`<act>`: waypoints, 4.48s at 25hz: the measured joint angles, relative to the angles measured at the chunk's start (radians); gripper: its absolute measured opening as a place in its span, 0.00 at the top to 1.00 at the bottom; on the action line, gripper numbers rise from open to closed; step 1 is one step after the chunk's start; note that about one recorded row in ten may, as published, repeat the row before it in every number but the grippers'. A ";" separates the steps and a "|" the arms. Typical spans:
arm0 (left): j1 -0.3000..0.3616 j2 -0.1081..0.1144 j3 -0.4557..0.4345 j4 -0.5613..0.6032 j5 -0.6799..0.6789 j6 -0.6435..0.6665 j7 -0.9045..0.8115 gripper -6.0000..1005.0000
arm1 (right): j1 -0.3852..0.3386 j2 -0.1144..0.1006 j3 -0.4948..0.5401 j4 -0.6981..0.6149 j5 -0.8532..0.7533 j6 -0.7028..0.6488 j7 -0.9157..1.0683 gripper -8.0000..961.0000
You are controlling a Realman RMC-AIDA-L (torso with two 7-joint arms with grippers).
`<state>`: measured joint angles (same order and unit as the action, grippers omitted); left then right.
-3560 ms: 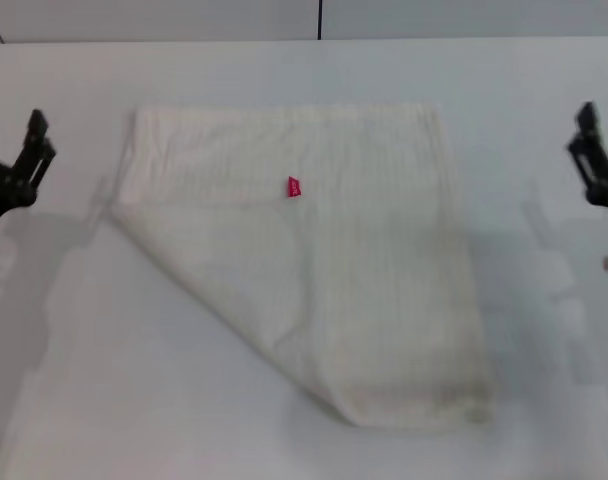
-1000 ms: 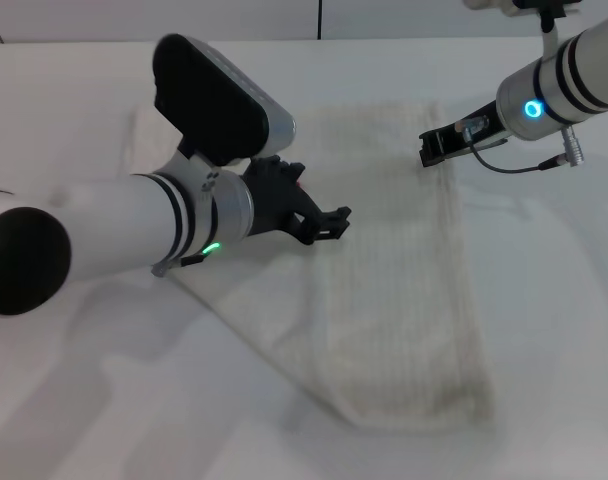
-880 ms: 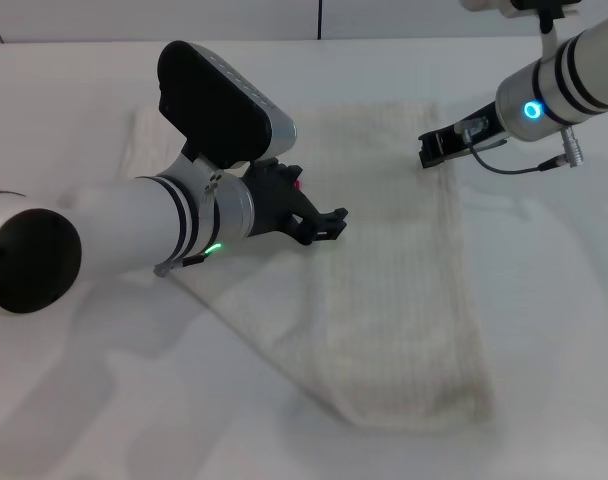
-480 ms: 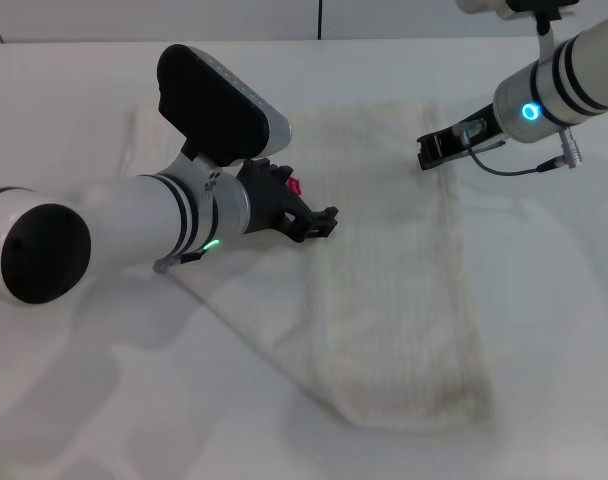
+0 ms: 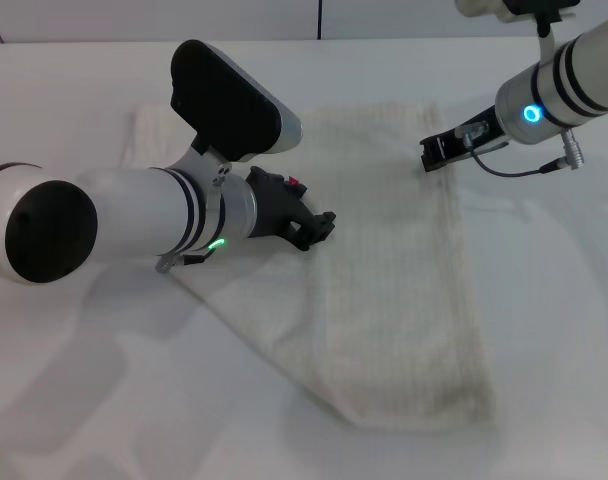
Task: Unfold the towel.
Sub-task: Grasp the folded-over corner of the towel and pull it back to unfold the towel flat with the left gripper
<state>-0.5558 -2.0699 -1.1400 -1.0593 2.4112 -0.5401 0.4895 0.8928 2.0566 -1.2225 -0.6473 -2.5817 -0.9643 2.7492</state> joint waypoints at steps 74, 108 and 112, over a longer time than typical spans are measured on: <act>0.092 0.011 -0.071 -0.777 0.482 -1.228 -0.498 0.89 | -0.006 0.005 0.000 0.043 -0.015 0.040 -0.002 0.99; 0.097 0.066 -0.038 -0.711 0.485 -1.284 -0.594 0.82 | -0.006 0.005 -0.008 0.035 -0.018 0.029 -0.005 0.99; 0.097 0.098 -0.004 -0.709 0.485 -1.294 -0.640 0.65 | -0.007 0.005 -0.009 0.034 -0.018 0.029 -0.005 0.99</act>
<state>-0.4584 -1.9716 -1.1442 -1.7685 2.8963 -1.8337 -0.1500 0.8860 2.0616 -1.2315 -0.6130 -2.6001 -0.9358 2.7442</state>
